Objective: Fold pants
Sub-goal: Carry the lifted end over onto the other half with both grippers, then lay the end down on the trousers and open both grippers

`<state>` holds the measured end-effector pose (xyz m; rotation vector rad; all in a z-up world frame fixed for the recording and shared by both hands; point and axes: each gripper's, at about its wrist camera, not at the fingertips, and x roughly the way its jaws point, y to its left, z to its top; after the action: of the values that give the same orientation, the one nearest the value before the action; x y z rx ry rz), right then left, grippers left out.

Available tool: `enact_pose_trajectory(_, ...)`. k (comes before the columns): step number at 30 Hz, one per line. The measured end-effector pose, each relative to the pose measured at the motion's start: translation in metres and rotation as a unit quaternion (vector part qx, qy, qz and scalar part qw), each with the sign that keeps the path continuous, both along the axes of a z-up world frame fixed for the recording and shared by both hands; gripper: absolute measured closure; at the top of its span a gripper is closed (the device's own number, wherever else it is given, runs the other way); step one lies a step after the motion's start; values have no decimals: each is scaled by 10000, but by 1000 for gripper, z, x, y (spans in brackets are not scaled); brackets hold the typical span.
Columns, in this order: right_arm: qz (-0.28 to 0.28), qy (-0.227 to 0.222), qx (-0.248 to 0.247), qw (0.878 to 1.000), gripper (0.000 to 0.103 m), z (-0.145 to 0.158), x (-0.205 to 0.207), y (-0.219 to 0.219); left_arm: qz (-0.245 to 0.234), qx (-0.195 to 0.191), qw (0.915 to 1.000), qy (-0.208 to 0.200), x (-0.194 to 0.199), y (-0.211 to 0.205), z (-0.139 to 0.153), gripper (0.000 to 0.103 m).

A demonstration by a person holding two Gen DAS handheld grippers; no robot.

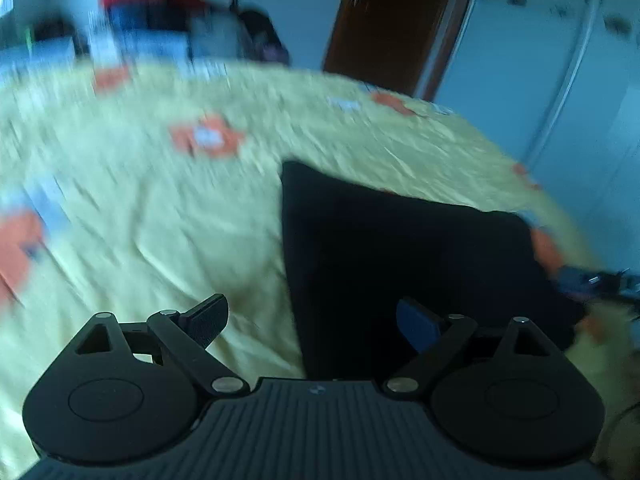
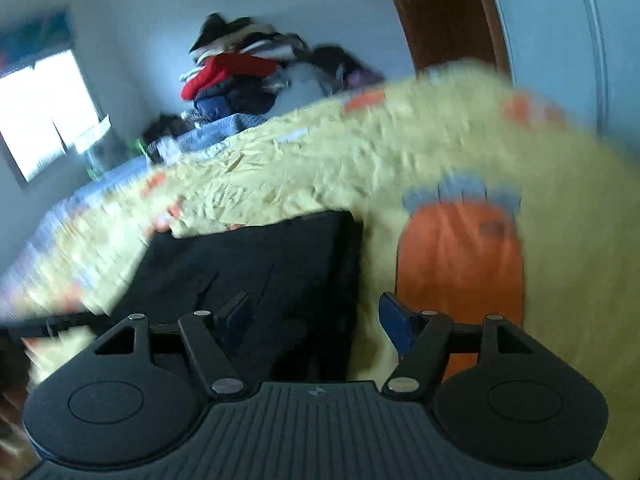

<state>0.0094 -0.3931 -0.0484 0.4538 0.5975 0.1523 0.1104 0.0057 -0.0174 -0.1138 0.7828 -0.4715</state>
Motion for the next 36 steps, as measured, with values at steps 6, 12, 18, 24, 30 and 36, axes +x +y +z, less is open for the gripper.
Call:
enact_pose_trajectory(6, 983, 310, 1122, 9883, 32, -18, 42, -26, -565, -856, 9939, 401, 17, 3, -15, 5)
enact_pose_trajectory(12, 1811, 487, 1530, 9703, 31, -21, 74, -24, -711, -1425, 9855, 592, 38, -5, -20, 2)
enact_pose_trajectory(18, 1452, 411, 1334, 9795, 61, -19, 87, 5, -241, -1075, 9923, 557, 40, -9, -17, 67)
enact_pose_trajectory(24, 920, 358, 1539, 9831, 74, -22, 62, 10, -87, -1237, 9918, 307, 27, 7, -11, 85)
enact_pose_trajectory(30, 1296, -98, 1882, 9735, 74, 20, 63, 41, 45, -1048, 9929, -565, 2, 35, 33, 86)
enact_pose_trajectory(36, 1711, -404, 1669, 9702, 73, 46, 114, 97, 637, -717, 9924, -778, 32, 84, 60, 85)
